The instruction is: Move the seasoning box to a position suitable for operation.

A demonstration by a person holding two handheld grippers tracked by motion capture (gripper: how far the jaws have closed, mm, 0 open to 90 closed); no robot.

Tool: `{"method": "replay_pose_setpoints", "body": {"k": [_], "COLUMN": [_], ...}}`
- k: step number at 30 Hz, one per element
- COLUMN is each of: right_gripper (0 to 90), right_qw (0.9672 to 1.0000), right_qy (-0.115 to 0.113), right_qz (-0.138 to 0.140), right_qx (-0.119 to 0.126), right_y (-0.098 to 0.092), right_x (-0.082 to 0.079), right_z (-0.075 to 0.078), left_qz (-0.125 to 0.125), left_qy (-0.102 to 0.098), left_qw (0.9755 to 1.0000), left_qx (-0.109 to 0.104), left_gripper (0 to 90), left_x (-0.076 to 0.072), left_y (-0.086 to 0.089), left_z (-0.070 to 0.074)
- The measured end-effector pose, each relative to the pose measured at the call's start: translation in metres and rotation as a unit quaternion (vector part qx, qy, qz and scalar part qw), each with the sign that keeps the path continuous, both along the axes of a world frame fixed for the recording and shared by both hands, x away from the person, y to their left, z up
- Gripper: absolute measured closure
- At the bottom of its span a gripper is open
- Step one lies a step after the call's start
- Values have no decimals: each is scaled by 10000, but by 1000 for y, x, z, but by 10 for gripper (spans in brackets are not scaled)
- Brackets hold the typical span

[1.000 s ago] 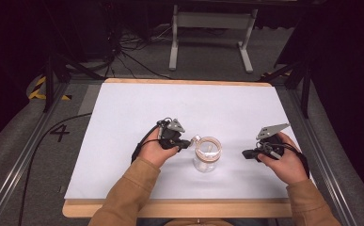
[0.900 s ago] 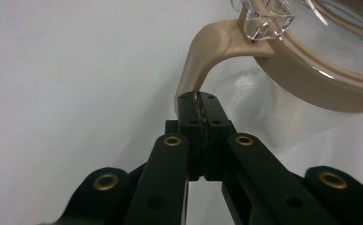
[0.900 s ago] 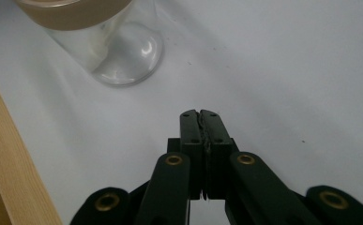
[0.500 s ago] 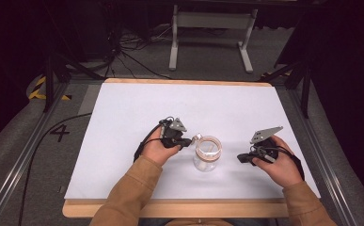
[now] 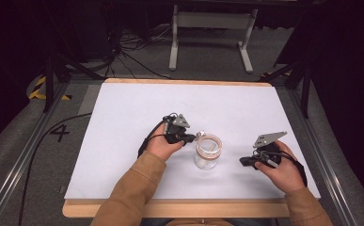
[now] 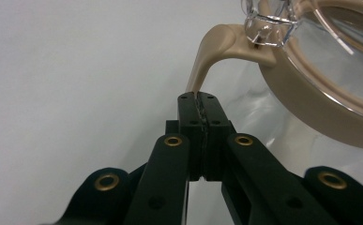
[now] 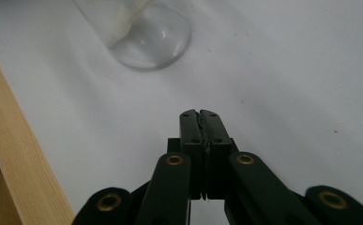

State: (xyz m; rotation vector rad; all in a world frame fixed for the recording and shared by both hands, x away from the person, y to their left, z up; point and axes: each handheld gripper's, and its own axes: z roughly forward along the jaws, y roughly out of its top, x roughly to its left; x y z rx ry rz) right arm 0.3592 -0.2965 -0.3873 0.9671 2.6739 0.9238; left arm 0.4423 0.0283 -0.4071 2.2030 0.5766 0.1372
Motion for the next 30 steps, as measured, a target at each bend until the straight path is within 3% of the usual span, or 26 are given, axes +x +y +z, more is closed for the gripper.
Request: {"method": "replay_pose_setpoints", "body": {"k": [10, 13, 15, 17, 26, 30], "right_gripper": [900, 900, 900, 900, 900, 900], "right_qw": [9983, 9971, 9970, 9972, 9974, 9980], "right_qy": [-224, -281, -294, -249, -174, -201], "right_qz": [144, 209, 240, 296, 413, 421], "right_qx": [515, 675, 679, 647, 564, 415], "right_y": [15, 21, 25, 30, 41, 44], "right_x": [11, 17, 21, 25, 37, 36], "right_z": [-7, -10, -13, -16, -26, -24], "left_qz": [242, 358, 459, 549, 675, 697], "left_qy": [66, 195, 348, 342, 325, 367], "left_qw": [9992, 9982, 9970, 9968, 9963, 9962], "left_qx": [-301, -432, -514, -463, -428, -377], "left_gripper": [843, 810, 744, 725, 703, 703], "left_x": [-15, -22, -25, -29, -36, -38], "left_y": [30, 41, 46, 52, 63, 64], "left_z": [23, 28, 29, 29, 29, 29]}}
